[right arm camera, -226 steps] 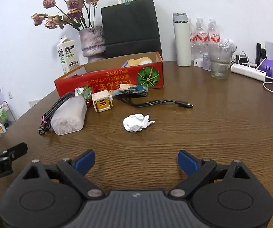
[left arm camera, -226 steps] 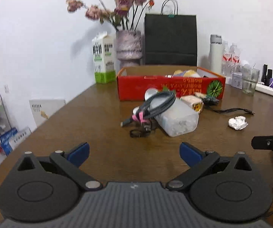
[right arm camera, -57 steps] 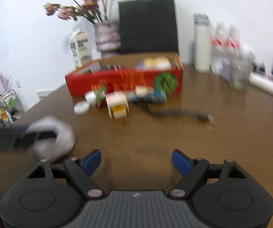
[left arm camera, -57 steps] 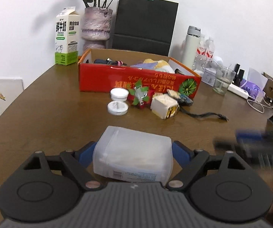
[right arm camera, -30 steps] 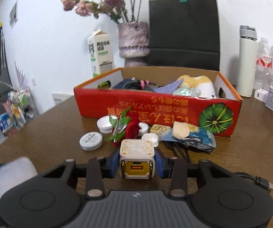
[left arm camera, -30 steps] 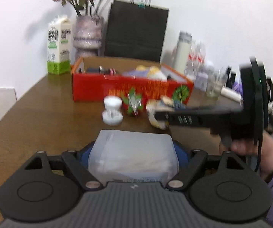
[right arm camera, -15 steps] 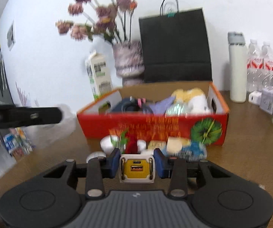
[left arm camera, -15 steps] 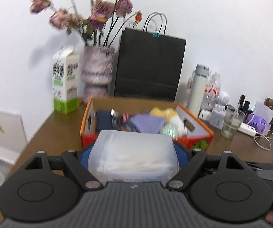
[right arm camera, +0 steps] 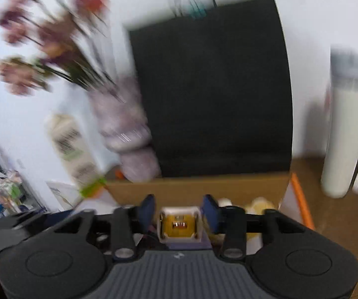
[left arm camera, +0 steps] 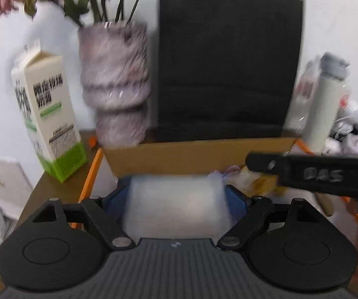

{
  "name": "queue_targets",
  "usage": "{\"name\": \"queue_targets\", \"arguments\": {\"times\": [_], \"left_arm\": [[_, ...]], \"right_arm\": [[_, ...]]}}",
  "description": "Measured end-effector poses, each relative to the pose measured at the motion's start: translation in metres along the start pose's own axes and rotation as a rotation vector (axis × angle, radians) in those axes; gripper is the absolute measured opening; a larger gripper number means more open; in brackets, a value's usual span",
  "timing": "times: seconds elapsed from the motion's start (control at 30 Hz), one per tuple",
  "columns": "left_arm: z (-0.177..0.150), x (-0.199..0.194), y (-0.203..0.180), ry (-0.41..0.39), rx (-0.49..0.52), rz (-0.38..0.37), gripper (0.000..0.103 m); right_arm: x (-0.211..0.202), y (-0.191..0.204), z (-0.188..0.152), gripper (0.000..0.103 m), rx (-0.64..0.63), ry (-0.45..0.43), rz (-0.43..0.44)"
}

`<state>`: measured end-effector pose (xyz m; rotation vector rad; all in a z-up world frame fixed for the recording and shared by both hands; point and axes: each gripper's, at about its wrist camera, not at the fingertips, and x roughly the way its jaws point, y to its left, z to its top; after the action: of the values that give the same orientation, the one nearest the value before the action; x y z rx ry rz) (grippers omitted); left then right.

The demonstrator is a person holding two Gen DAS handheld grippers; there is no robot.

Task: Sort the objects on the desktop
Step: 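Box the white plastic container with left tool while right tool boxes the yellow charger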

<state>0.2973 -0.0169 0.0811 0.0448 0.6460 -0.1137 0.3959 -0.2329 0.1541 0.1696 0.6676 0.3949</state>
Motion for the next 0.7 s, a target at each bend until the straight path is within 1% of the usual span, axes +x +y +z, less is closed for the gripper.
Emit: {"name": "queue_targets", "arguments": {"times": [0.03,0.07,0.13,0.17,0.2,0.3,0.37,0.4,0.43,0.47,0.5,0.53,0.6,0.67,0.7], "left_arm": [[-0.001,-0.001,0.002,-0.007,-0.004,0.008,0.091],[0.000,-0.004,0.004,-0.017,-0.006,0.014,0.093],[0.002,-0.013,0.010,-0.021,-0.003,-0.002,0.095],[0.005,-0.018,0.013,-0.021,0.000,-0.005,0.096],[0.008,-0.023,0.016,-0.022,-0.001,0.008,0.097],[0.016,-0.040,0.022,0.002,-0.010,0.054,0.099],[0.015,-0.053,0.027,0.025,-0.021,0.075,0.101],[0.013,-0.059,0.030,0.037,-0.025,0.086,0.102],[0.004,-0.069,0.034,0.057,-0.036,0.105,0.103],[-0.007,-0.079,0.038,0.068,-0.045,0.108,0.103],[-0.022,-0.091,0.044,0.059,-0.054,0.090,0.103],[-0.046,-0.108,0.051,0.024,-0.077,0.057,0.103],[-0.088,-0.134,0.054,-0.018,-0.114,0.004,0.103],[-0.129,-0.154,0.047,-0.025,-0.098,-0.035,0.103],[-0.146,-0.163,0.041,-0.023,-0.079,-0.030,0.103]], "right_arm": [[0.013,-0.006,0.000,0.063,0.030,0.051,-0.009],[0.019,-0.012,-0.001,0.063,0.060,0.083,-0.004],[0.013,-0.019,-0.002,0.065,0.094,0.071,0.026],[0.006,-0.020,-0.001,0.066,0.088,0.055,0.031],[-0.002,-0.019,0.000,0.068,0.069,0.045,0.022],[-0.024,-0.011,0.004,0.073,-0.014,0.057,-0.057],[-0.040,-0.005,0.006,0.074,-0.085,0.065,-0.120],[-0.050,-0.003,0.005,0.076,-0.123,0.063,-0.155],[-0.061,-0.001,0.001,0.081,-0.154,0.052,-0.188],[-0.075,-0.002,-0.007,0.081,-0.176,0.032,-0.217],[-0.091,-0.005,-0.020,0.082,-0.182,0.004,-0.230],[-0.110,-0.011,-0.038,0.083,-0.170,-0.031,-0.225],[-0.143,-0.021,-0.077,0.089,-0.141,-0.079,-0.175],[-0.164,-0.020,-0.120,0.089,-0.154,-0.066,-0.136],[-0.170,-0.016,-0.138,0.089,-0.173,-0.047,-0.136]]}}
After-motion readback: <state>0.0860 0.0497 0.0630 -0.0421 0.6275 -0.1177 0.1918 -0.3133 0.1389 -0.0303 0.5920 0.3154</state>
